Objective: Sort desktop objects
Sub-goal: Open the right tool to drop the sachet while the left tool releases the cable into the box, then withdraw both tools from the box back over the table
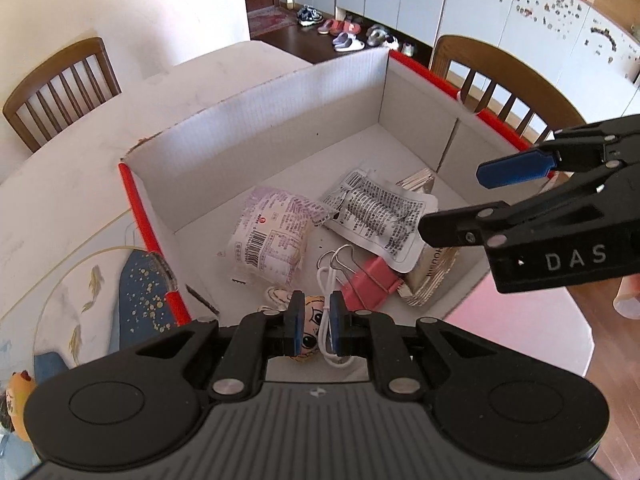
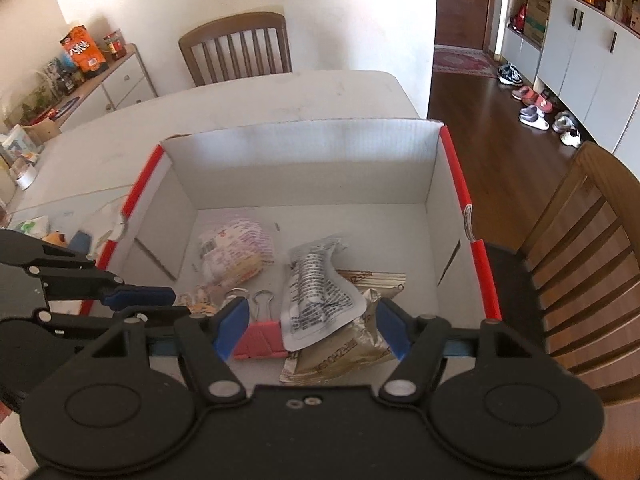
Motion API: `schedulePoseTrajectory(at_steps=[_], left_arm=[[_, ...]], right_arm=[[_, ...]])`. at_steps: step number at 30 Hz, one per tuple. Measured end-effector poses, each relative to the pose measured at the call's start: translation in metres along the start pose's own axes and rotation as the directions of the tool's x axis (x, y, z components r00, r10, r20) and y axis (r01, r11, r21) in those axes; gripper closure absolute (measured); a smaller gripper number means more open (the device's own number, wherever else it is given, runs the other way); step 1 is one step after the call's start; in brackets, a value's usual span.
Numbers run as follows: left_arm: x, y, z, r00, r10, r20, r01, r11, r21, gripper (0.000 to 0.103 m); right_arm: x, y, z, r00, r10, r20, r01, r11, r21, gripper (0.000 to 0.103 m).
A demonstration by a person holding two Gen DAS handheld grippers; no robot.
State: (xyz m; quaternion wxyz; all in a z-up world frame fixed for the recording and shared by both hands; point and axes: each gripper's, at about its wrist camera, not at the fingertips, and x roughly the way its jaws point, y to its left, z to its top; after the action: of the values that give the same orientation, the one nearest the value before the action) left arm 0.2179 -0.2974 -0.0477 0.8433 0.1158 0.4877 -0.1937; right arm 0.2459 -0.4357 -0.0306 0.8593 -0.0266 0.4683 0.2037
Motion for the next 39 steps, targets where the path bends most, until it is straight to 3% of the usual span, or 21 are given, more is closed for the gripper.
schedulePoseTrajectory(at_steps=[8, 20, 24, 26, 28, 39], left_arm=[[-0.037, 0.002, -0.013, 0.997, -0.025, 0.076, 0.027, 0.999, -0.029, 0.092], [-0.081, 0.026, -0.044, 0.985, -0.067, 0.160, 0.073, 0.997, -0.030, 0.091], [-0.092, 0.041, -0.054, 0.979, -0.088, 0.184, 0.093, 0.995, -0.020, 0.074], [-0.098, 0.049, -0.061, 0.975, -0.090, 0.204, 0.095, 0.995, -0.014, 0.054], [-0.105, 0.058, -0.066, 0.971, -0.093, 0.221, 0.098, 0.995, -0.012, 0.042], [-0.128, 0.124, -0.096, 0.962, -0.079, 0.261, 0.101, 0.992, -0.072, 0.041]], right_arm=[[-0.024, 0.015, -0.010, 0.999, -0.014, 0.042, 0.017, 0.998, -0.056, 0.031], [-0.046, 0.046, -0.018, 0.995, -0.026, 0.101, 0.030, 0.999, -0.035, 0.024], [-0.048, 0.065, -0.019, 0.993, -0.035, 0.111, 0.038, 0.999, -0.027, 0.023], [-0.048, 0.076, -0.020, 0.993, -0.037, 0.116, 0.040, 0.999, -0.020, 0.022], [-0.047, 0.085, -0.020, 0.992, -0.032, 0.118, 0.034, 0.999, -0.014, 0.022], [-0.034, 0.143, -0.010, 0.994, -0.008, 0.113, 0.009, 1.000, -0.008, 0.019]])
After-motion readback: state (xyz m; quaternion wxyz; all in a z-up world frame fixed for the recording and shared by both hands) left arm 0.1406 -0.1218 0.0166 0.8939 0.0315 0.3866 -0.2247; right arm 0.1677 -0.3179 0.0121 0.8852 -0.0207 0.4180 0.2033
